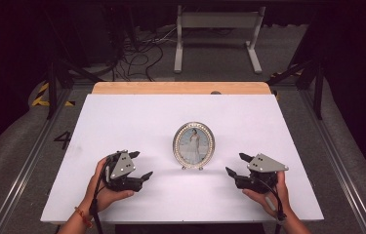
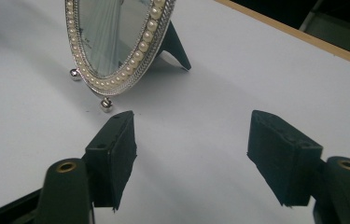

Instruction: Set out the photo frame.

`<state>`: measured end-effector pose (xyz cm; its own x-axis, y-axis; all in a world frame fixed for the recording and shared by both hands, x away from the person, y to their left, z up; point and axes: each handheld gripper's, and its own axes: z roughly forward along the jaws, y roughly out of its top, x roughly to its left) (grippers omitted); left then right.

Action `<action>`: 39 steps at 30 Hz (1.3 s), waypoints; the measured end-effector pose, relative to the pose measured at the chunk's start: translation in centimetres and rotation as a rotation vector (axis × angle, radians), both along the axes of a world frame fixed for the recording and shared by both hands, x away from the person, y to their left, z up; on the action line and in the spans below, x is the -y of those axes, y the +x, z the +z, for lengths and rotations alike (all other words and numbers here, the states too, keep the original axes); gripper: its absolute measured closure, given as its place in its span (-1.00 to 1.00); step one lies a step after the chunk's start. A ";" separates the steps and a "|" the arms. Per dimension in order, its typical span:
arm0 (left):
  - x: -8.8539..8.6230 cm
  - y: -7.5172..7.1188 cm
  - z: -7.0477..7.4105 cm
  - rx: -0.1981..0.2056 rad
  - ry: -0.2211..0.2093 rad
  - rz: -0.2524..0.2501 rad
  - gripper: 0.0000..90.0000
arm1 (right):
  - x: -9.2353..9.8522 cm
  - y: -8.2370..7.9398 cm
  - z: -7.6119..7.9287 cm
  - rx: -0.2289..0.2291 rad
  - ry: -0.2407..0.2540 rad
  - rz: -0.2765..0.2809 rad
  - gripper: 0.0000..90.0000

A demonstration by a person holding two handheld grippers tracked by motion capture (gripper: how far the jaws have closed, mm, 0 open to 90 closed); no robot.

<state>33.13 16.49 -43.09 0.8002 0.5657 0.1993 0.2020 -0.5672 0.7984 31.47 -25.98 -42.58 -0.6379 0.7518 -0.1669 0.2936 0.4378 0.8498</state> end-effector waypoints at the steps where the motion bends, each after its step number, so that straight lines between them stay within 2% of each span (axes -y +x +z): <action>1: 0.0 0.0 0.0 0.000 0.000 0.000 -0.52 | 0.0 0.0 0.0 0.000 0.000 0.000 -0.28; 7: -1.7 -0.8 -0.4 -0.008 -0.012 0.031 -0.60 | 1.5 -0.5 0.0 0.002 -0.006 -0.027 -0.45; 10: -2.5 -1.1 -0.5 -0.012 -0.023 0.041 -0.60 | 2.0 -0.7 -0.1 0.002 -0.029 -0.053 -0.53; 15: -3.9 -1.4 -0.9 -0.011 -0.024 0.059 -0.62 | 2.9 -1.1 -0.6 0.004 -0.039 -0.070 -0.55; 18: -4.8 -1.6 -1.1 -0.021 -0.046 0.077 -0.64 | 3.5 -1.4 -0.7 0.008 -0.054 -0.092 -0.59; 22: -5.5 -1.8 -1.2 -0.022 -0.043 0.096 -0.70 | 4.1 -1.6 -1.0 0.006 -0.056 -0.102 -0.60; 27: -6.7 -2.4 -1.6 -0.033 -0.060 0.115 -0.75 | 5.2 -2.2 -1.0 0.018 -0.064 -0.124 -0.61; 39: -9.2 -3.7 -2.0 -0.029 -0.141 0.181 -0.76 | 7.6 -3.4 -1.3 0.024 -0.035 -0.169 -0.61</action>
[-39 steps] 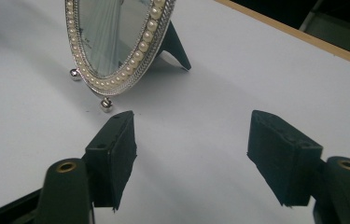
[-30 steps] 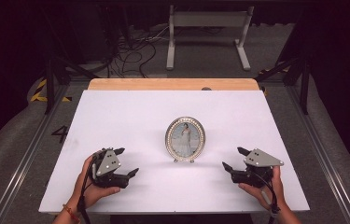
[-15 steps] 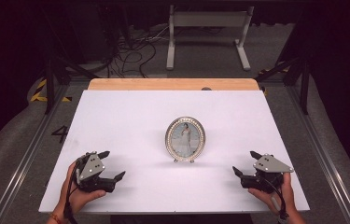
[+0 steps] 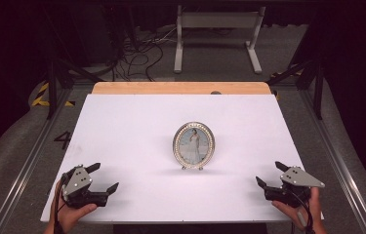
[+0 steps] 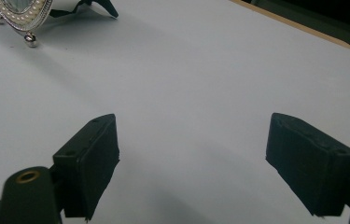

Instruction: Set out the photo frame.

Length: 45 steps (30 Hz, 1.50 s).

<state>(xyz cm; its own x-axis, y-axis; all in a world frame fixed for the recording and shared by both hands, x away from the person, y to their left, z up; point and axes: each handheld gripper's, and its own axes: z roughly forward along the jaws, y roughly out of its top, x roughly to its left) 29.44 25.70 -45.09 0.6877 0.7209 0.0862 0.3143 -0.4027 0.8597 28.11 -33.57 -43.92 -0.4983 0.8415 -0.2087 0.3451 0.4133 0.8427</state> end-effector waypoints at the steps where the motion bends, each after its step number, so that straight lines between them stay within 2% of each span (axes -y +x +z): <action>1: -0.2 0.0 -0.1 -0.003 -0.010 0.007 -0.76 | 0.1 -0.1 -0.1 0.002 0.000 -0.003 -0.62; 4: -0.4 0.0 -0.2 0.001 -0.021 0.025 -0.76 | 0.2 -0.1 -0.6 -0.006 0.001 -0.006 -0.62; 6: -0.4 0.0 -0.1 0.005 -0.030 0.026 -0.77 | 0.2 -0.2 -0.6 0.007 -0.005 -0.011 -0.62; 10: -0.1 -0.2 -0.4 0.000 -0.009 0.014 -0.79 | 0.4 -0.3 -0.5 0.019 0.015 -0.026 -0.62; 16: 0.0 -0.2 -0.4 0.002 0.000 0.019 -0.79 | 0.8 -0.3 -0.1 0.031 0.035 -0.035 -0.62; 24: 0.1 0.0 -0.7 -0.002 0.018 0.027 -0.79 | 0.9 -0.2 -0.3 0.032 0.032 -0.041 -0.62; 35: 0.0 0.1 -0.7 0.000 0.023 0.039 -0.79 | 0.3 -0.2 -0.5 0.031 0.007 -0.030 -0.62; 45: -0.2 0.1 -0.5 0.007 0.022 0.049 -0.80 | 0.5 -0.3 -0.4 0.031 0.008 -0.036 -0.62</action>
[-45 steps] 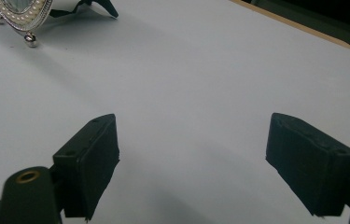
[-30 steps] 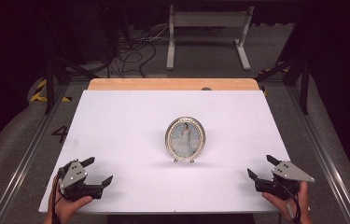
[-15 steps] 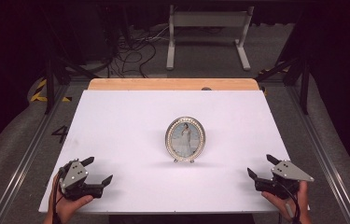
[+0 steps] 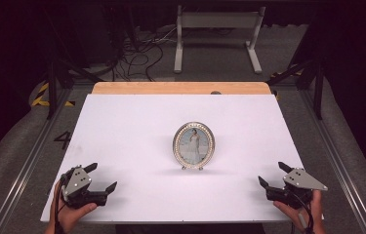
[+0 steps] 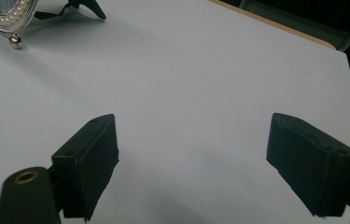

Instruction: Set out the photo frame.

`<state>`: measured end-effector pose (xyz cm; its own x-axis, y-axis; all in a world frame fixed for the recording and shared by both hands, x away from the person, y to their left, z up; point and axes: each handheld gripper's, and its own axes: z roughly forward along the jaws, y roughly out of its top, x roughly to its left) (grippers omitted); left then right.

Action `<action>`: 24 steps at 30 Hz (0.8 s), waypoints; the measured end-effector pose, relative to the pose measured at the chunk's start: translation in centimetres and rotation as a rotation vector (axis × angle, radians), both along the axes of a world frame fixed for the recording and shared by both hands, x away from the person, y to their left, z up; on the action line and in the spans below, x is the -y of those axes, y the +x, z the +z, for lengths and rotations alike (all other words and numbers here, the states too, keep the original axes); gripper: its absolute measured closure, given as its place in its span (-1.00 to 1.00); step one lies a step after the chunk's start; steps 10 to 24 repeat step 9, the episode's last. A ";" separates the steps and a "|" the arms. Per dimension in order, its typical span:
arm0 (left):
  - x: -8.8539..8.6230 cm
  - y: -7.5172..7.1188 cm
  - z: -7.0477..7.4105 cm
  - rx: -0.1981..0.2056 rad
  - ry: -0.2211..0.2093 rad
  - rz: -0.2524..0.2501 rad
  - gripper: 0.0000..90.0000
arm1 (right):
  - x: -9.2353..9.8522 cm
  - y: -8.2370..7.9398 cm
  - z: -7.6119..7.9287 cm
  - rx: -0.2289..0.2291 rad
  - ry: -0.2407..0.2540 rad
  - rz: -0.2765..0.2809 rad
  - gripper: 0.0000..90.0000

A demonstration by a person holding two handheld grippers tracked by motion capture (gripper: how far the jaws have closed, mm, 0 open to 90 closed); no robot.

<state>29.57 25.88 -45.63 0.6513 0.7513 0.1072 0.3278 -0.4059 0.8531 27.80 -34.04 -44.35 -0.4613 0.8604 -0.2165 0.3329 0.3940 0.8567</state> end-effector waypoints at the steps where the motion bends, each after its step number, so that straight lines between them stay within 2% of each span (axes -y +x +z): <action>1: 0.0 0.0 0.0 -0.002 0.000 0.002 -0.80 | 0.0 0.0 0.0 0.001 -0.003 -0.002 -0.62; 8: 0.1 0.1 -0.2 -0.004 0.023 0.003 -0.80 | -0.2 0.0 -0.2 -0.006 -0.004 0.001 -0.62; 24: 0.1 0.1 -0.2 -0.004 0.023 0.003 -0.80 | -0.2 0.0 -0.2 -0.006 -0.004 0.001 -0.62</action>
